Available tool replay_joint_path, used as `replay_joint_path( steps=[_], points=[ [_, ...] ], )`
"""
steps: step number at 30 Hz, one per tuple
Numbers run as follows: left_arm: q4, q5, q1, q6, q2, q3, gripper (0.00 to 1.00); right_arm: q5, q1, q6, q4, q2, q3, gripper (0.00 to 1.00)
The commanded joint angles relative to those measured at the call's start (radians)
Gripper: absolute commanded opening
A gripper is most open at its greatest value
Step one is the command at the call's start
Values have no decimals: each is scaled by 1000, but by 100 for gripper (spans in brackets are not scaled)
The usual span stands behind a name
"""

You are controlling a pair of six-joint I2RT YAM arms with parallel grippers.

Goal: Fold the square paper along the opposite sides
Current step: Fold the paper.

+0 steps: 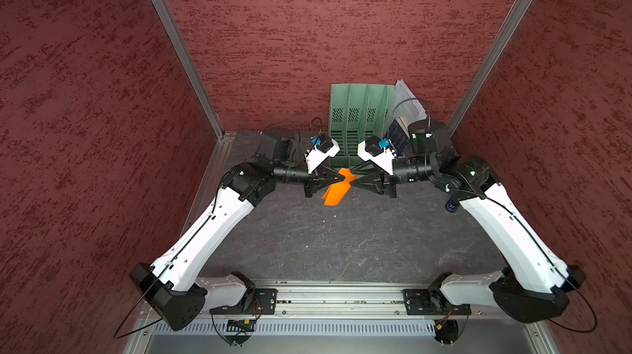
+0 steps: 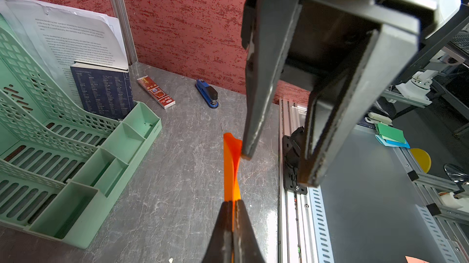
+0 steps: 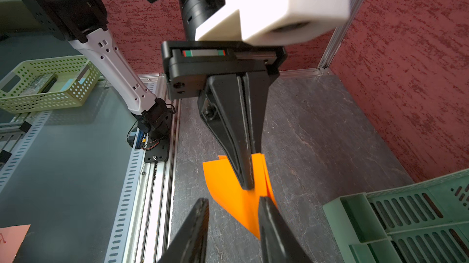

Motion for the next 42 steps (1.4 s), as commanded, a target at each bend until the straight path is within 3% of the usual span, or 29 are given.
replay_joint_path(
  steps=[1, 42],
  points=[
    [-19, 23, 0, 21, -25, 21, 3, 15, 11, -14, 0, 2, 14, 37],
    [3, 31, 1, 22, -57, 1, 3, 20, 14, -20, 18, -18, -15, 36]
  ],
)
